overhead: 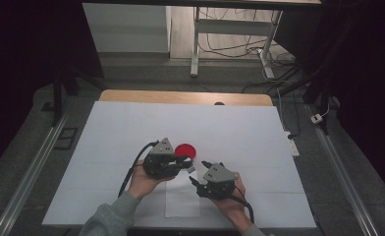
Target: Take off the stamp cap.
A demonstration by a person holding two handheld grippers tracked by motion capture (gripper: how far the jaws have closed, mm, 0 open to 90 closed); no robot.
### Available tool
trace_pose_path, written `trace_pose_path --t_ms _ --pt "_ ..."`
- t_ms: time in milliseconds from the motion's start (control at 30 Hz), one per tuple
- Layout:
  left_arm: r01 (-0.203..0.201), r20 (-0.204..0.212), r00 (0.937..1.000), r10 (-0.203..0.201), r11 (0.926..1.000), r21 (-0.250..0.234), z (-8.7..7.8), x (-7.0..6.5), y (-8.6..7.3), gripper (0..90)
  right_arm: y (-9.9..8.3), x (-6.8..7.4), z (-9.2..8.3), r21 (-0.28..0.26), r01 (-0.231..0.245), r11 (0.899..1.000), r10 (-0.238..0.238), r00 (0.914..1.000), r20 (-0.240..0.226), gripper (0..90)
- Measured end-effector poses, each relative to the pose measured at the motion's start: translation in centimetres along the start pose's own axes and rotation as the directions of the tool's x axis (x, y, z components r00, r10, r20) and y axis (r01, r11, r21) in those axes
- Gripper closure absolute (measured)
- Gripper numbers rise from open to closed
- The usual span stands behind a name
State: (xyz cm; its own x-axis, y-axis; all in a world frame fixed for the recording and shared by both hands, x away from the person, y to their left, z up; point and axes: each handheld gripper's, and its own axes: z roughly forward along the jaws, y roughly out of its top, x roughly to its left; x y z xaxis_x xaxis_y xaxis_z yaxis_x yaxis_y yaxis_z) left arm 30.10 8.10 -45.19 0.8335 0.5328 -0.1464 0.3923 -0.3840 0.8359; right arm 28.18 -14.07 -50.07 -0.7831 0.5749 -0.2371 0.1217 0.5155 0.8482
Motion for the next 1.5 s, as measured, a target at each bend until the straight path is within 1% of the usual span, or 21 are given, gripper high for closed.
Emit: trace_pose_path --t_ms 333,733,900,1000,1100,1200,1267,1500 --pt "0.008 -0.007 0.9999 -0.008 1.0 -0.005 0.0 0.0 0.0 75.7 0.2 0.5 0.4 0.003 -0.005 1.0 0.005 0.9999 -0.014 34.3" --pt "0.008 -0.007 0.9999 -0.008 0.9999 -0.009 0.0 0.0 0.0 75.7 0.5 0.6 0.9 0.005 -0.041 0.999 0.041 0.9991 -0.013 38.3" --pt "0.008 -0.007 0.9999 -0.008 0.9999 -0.01 0.0 0.0 0.0 75.6 0.7 0.8 1.1 0.004 -0.045 0.999 0.045 0.9989 -0.015 39.8" --pt "0.01 -0.007 0.9999 -0.01 0.9999 -0.012 0.0 0.0 0.0 75.6 0.8 0.8 1.2 0.005 -0.056 0.998 0.056 0.9983 -0.018 40.9" --pt "0.01 -0.007 0.9999 -0.01 0.9999 -0.013 0.0 0.0 0.0 75.7 0.9 0.9 1.3 0.006 -0.058 0.998 0.058 0.9981 -0.02 41.9" --pt "0.009 -0.005 1.0 -0.009 0.9999 -0.013 0.0 0.0 0.0 75.6 0.9 0.9 1.4 0.008 -0.049 0.999 0.049 0.9985 -0.023 43.1" --pt "0.009 -0.003 1.0 -0.009 0.9999 -0.013 -0.1 0.0 0.0 75.7 0.9 1.0 1.5 0.005 -0.052 0.999 0.053 0.9985 -0.016 44.0" --pt "0.008 -0.003 1.0 -0.008 0.9999 -0.013 -0.1 0.0 0.0 75.7 1.0 1.1 1.8 0.007 -0.058 0.998 0.058 0.9982 -0.016 47.5"
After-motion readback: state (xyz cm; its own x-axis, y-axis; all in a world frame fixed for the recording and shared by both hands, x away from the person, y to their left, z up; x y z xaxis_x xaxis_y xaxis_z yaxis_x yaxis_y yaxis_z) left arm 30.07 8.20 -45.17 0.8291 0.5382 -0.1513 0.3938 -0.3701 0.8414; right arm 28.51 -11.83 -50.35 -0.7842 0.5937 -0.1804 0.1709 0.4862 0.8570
